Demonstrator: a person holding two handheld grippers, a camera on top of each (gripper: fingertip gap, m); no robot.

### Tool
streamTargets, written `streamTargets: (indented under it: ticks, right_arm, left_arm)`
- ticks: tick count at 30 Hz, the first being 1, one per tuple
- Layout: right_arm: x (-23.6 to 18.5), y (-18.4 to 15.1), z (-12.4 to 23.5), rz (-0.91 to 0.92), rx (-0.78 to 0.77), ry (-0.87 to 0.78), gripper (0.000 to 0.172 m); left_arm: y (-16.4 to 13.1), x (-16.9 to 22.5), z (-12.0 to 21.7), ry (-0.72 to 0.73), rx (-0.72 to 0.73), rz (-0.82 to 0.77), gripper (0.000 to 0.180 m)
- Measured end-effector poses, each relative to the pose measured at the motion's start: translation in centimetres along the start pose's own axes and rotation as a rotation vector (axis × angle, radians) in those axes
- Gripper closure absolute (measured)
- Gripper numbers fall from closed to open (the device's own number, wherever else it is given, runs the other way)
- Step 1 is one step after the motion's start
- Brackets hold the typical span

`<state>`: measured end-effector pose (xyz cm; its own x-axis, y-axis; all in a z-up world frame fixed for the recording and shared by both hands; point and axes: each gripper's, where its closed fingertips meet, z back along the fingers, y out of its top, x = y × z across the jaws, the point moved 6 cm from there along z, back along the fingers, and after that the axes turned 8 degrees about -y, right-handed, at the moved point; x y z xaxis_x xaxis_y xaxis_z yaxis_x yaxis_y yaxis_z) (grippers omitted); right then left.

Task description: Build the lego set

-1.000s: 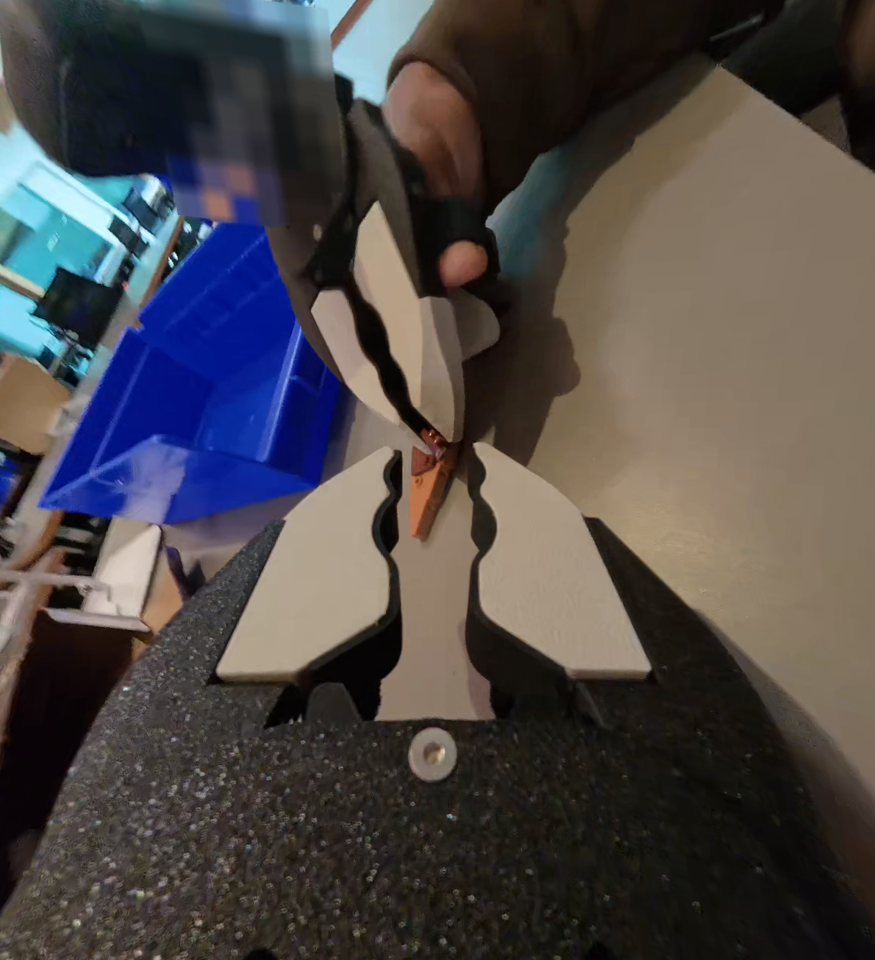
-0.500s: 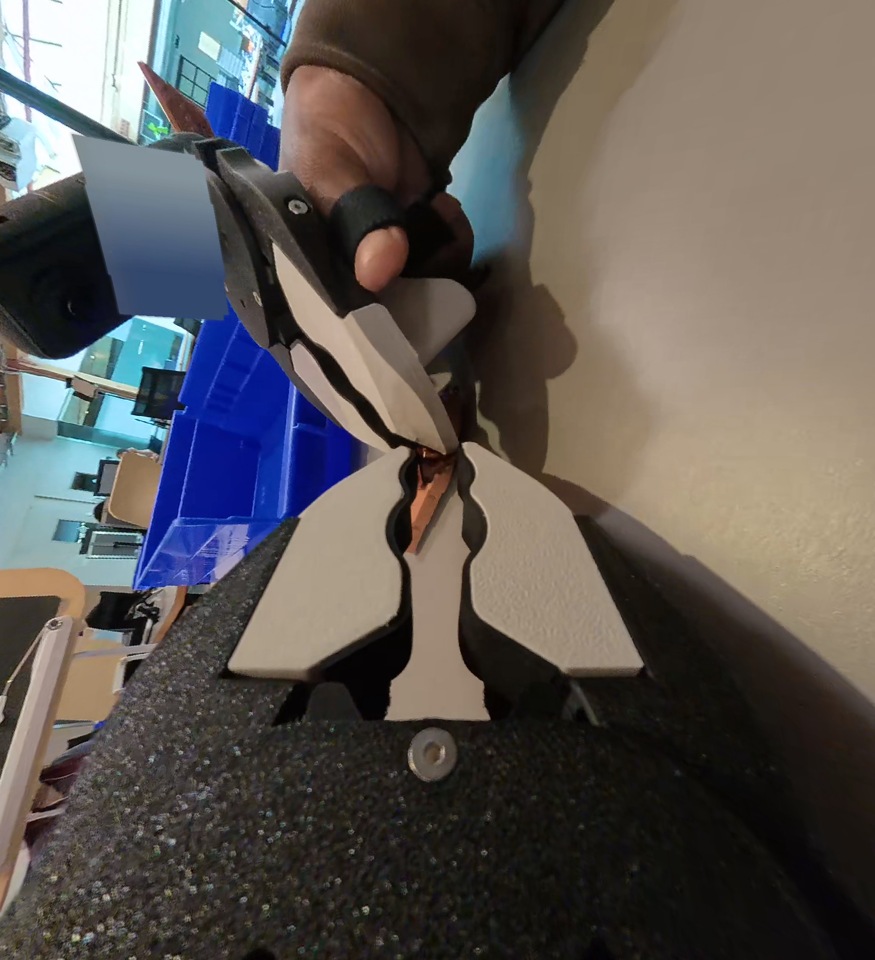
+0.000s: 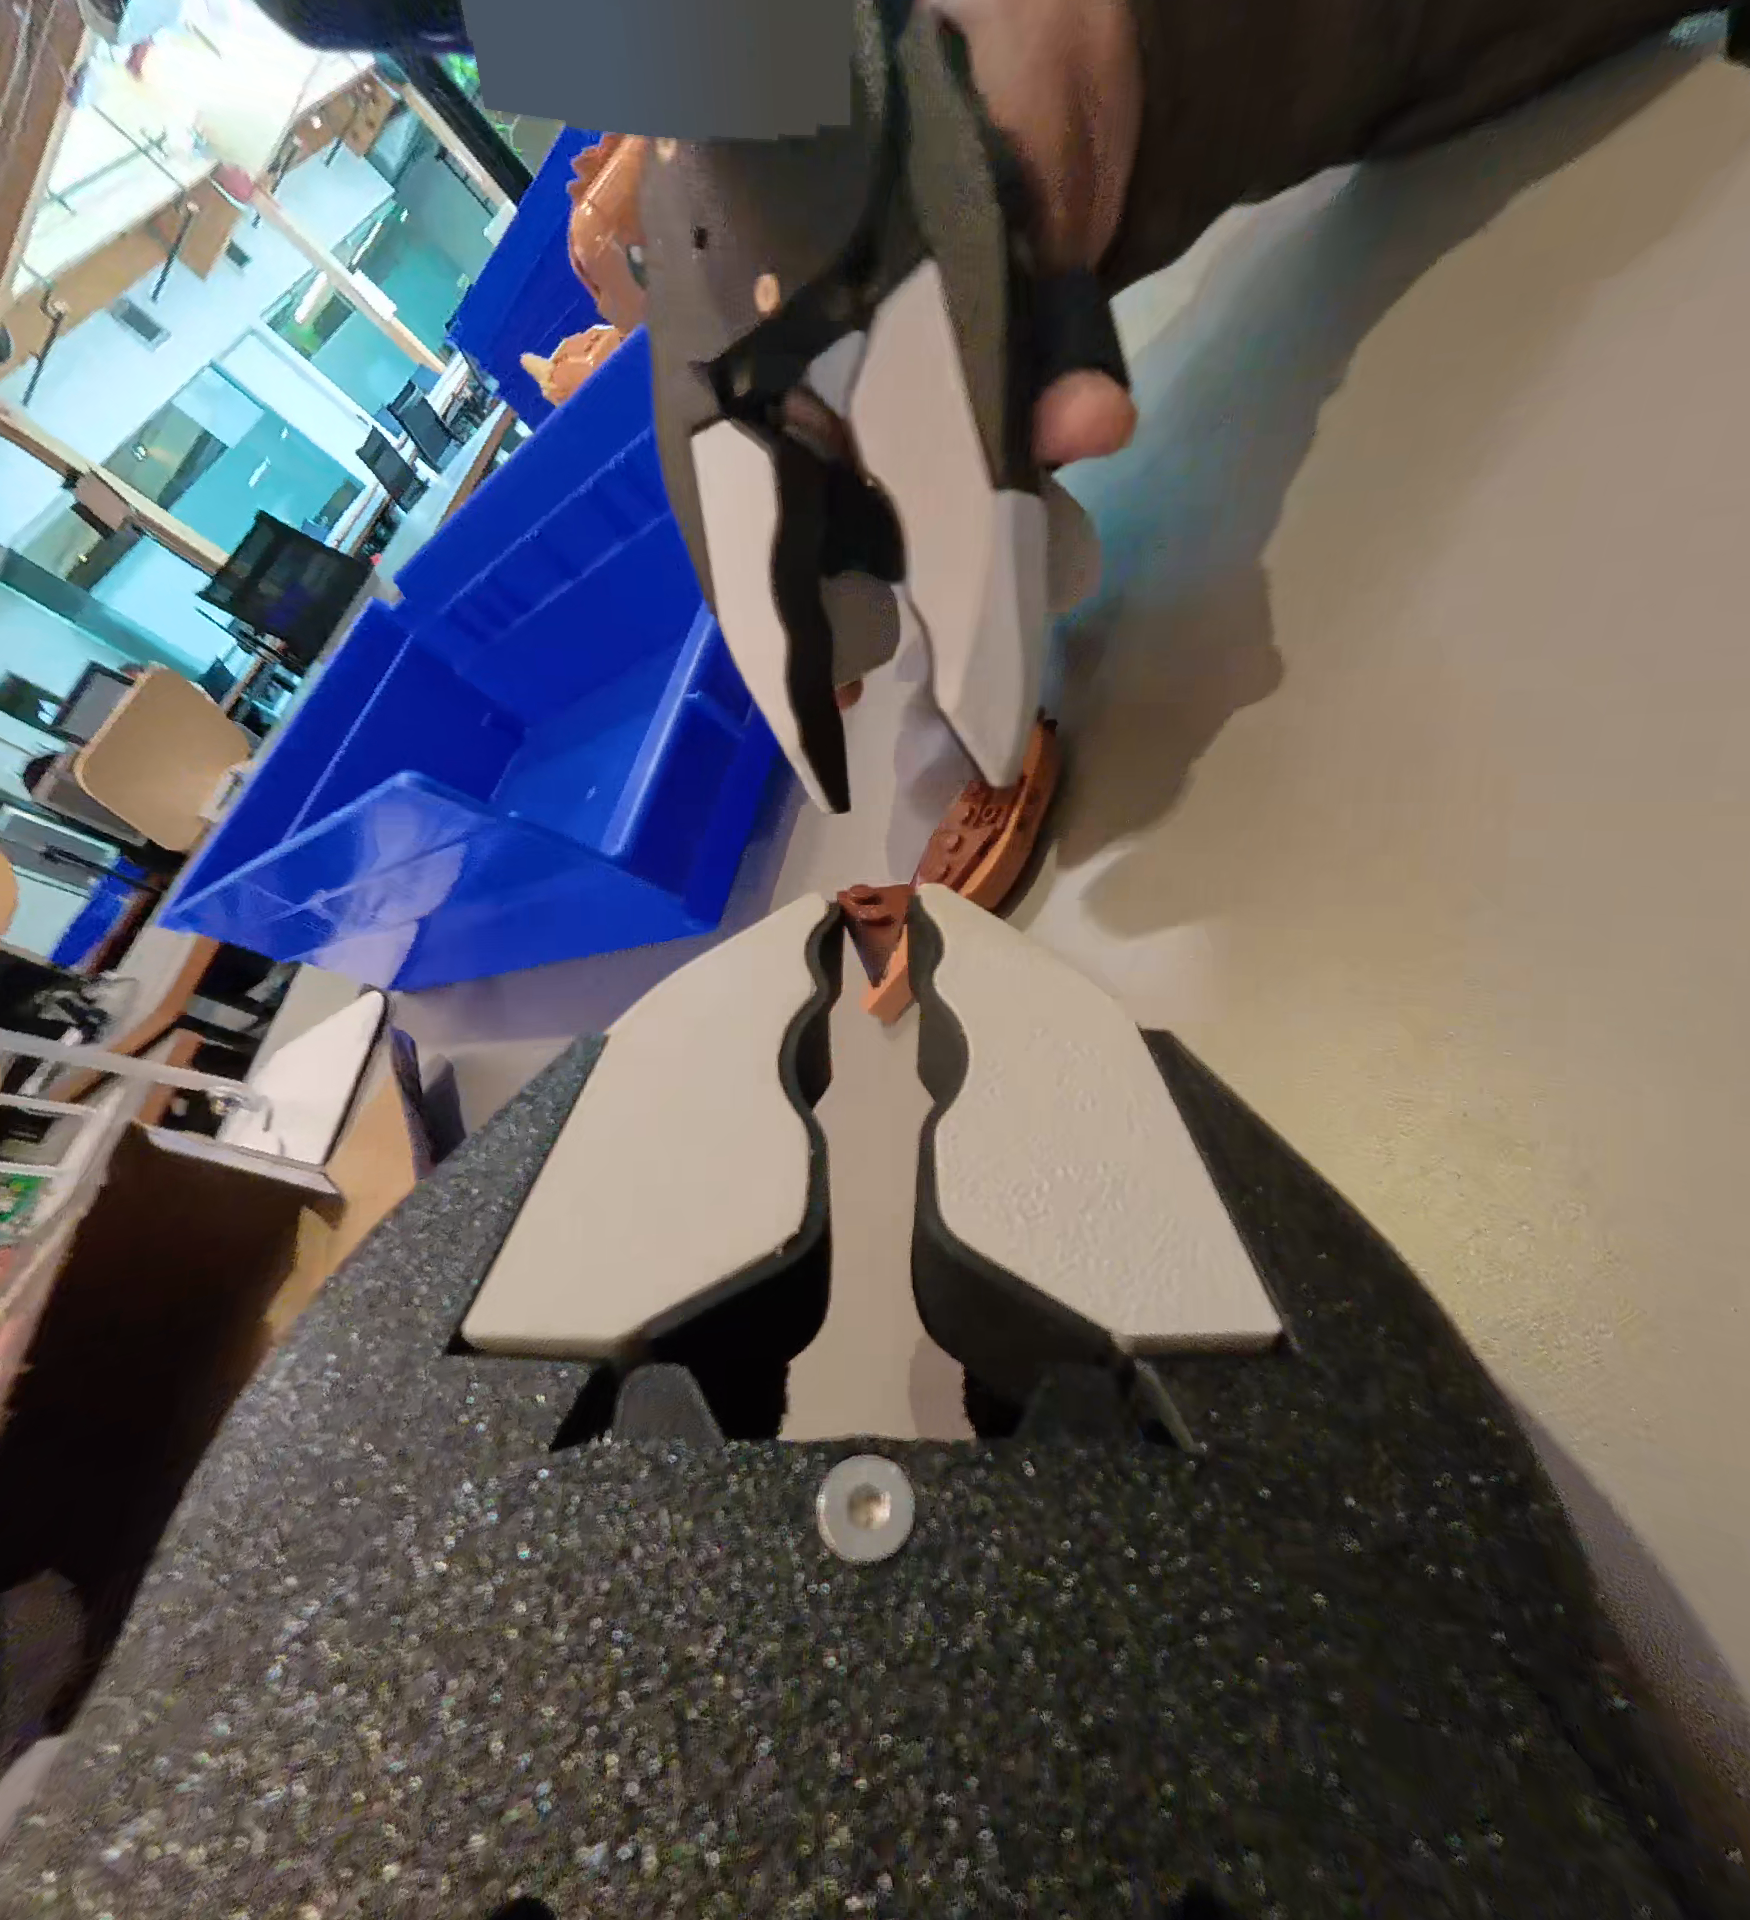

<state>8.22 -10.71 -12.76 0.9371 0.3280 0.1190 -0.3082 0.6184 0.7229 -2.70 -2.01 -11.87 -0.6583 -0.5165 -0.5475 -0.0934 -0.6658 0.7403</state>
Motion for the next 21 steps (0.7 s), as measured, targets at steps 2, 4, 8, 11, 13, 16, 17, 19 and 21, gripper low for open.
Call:
streamTargets:
  ticks: [2,4,8,11,13,16,17,19,21]
  right_arm:
    - [-0.5,-0.3,-0.6,0.018,-0.058,-0.008,0.120]
    - [-1.1,-0.4,-1.0,0.022,-0.095,0.010,0.119]
    - [-1.5,-0.5,-1.5,0.043,-0.134,0.007,0.136]
    - [-1.9,-0.2,-1.7,0.084,-0.115,0.030,0.141]
    - [-2.0,0.0,-1.9,0.145,-0.082,0.019,0.141]
    - [-2.2,0.2,-1.9,0.270,-0.020,-0.017,0.141]
    - [-2.4,0.2,-1.9,0.305,-0.001,-0.017,0.141]
    - [-2.9,0.4,-1.8,0.348,0.044,-0.003,0.141]
    - [-3.4,0.6,-1.7,0.381,0.079,0.020,0.141]
  left_arm:
    - [-0.3,-0.3,0.1,-0.012,0.011,0.047,0.169]
    - [-0.4,-0.4,0.2,-0.026,0.022,0.076,0.169]
    - [-0.6,-0.4,0.4,-0.062,0.041,0.114,0.169]
    - [-0.7,-0.3,0.5,-0.103,0.062,0.148,0.169]
    - [-0.7,-0.4,0.6,-0.122,0.072,0.163,0.169]
    - [-0.8,-0.2,0.7,-0.158,0.064,0.167,0.169]
    - [-0.8,-0.1,0.7,-0.176,0.063,0.164,0.169]
    - [-0.7,0.1,0.6,-0.203,0.062,0.156,0.169]
    - [-0.6,0.2,0.6,-0.224,0.074,0.148,0.169]
